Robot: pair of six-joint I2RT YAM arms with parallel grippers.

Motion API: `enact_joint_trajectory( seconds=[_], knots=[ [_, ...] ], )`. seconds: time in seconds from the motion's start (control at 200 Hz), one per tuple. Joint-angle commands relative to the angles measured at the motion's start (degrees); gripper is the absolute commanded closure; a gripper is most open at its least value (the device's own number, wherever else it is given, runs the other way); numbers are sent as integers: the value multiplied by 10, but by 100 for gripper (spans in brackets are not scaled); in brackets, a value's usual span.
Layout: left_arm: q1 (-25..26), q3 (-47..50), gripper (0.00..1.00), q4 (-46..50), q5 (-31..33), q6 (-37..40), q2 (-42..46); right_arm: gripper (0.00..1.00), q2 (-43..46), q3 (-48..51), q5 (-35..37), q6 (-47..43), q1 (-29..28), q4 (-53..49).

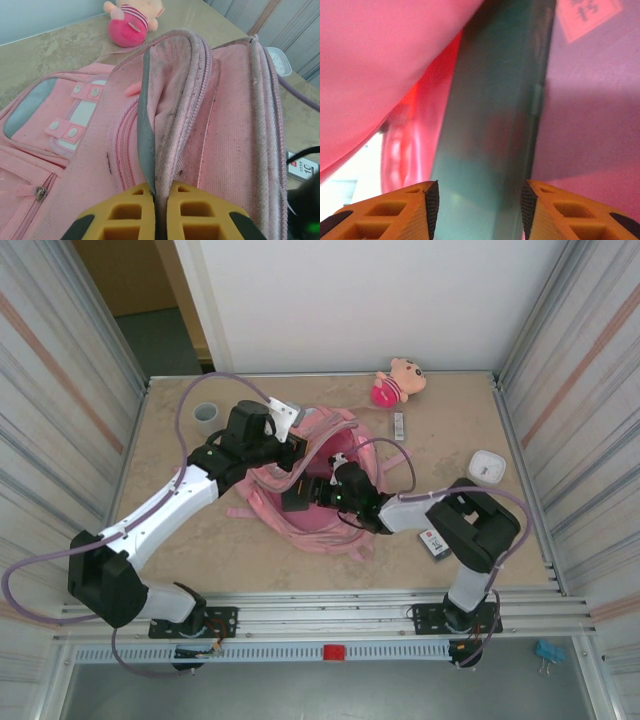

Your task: Pack books, pencil case, and school supplies into a backpack

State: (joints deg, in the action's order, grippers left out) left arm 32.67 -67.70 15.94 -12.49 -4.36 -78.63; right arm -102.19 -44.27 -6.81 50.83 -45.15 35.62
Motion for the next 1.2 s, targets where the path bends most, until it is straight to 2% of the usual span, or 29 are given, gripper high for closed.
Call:
enact_joint_trajectory(
  seconds=[0.0, 0.135, 0.416, 0.531, 0.621, 0.691, 0.807, 0.862, 1.002, 1.192],
  knots=[
    [-7, -8, 100, -78, -3, 0, 35, 51, -52, -38, 7, 17, 7, 58],
    [-7, -7, 100, -82, -10, 6, 40, 52, -97, -62, -18, 0, 13, 110],
    [-7, -11, 100, -83, -18, 10, 37, 60, -164, -133, -111, -42, 19, 142],
    [-8, -9, 100, -86, -9, 14, 35, 65, -174, -150, -146, -46, 16, 145],
    [-9, -3, 100, -84, 17, 15, 33, 65, -163, -144, -154, -46, 14, 143],
    [-16, 1, 100, -81, 34, 10, 31, 62, -141, -128, -150, -47, 16, 135],
    [-23, 10, 100, -76, 62, -2, 32, 46, -91, -86, -141, -46, 23, 114],
    [-26, 16, 100, -72, 77, -4, 35, 42, -60, -62, -138, -47, 28, 101],
    [-30, 36, 100, -66, 101, -13, 45, 37, 30, -12, -130, -48, 51, 14],
    [-32, 58, 100, -63, 95, -20, 62, 33, 161, -3, -126, -90, 121, -249]
  ],
)
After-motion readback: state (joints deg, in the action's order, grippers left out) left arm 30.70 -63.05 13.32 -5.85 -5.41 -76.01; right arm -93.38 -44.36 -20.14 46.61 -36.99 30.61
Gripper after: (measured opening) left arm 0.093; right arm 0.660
